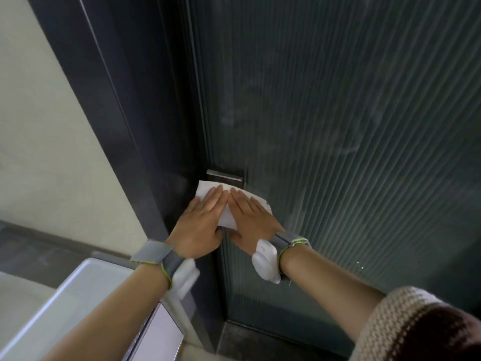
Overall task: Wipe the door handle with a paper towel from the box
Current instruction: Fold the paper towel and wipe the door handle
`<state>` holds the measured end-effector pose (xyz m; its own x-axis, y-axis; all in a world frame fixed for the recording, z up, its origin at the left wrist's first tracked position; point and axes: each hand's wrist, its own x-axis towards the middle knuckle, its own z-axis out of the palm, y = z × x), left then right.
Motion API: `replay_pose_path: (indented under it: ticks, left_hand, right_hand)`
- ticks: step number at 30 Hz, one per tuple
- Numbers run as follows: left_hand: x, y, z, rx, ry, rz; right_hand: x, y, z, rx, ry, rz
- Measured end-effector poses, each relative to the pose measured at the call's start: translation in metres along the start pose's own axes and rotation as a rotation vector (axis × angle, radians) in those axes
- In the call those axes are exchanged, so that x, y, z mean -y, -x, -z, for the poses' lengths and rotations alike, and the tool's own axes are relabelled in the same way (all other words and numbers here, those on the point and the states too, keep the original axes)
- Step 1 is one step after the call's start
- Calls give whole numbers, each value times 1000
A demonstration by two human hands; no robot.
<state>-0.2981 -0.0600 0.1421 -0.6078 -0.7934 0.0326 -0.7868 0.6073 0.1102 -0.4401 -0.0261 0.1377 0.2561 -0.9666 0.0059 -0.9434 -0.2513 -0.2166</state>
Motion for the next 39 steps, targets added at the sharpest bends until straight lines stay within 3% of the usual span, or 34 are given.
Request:
replay_pose_path:
  ticks: [11,25,39]
  left_hand:
    - [-40,-7,-16,8,44,-86]
    - [13,8,-6,-65,-64,44]
    - [-45,-5,-13,4,7,-70]
  right_hand:
    - [-27,39,-10,-48,-35,-75]
    - [18,-11,-1,4,2,7]
    - [-24,39,-4,-19,-22,-71]
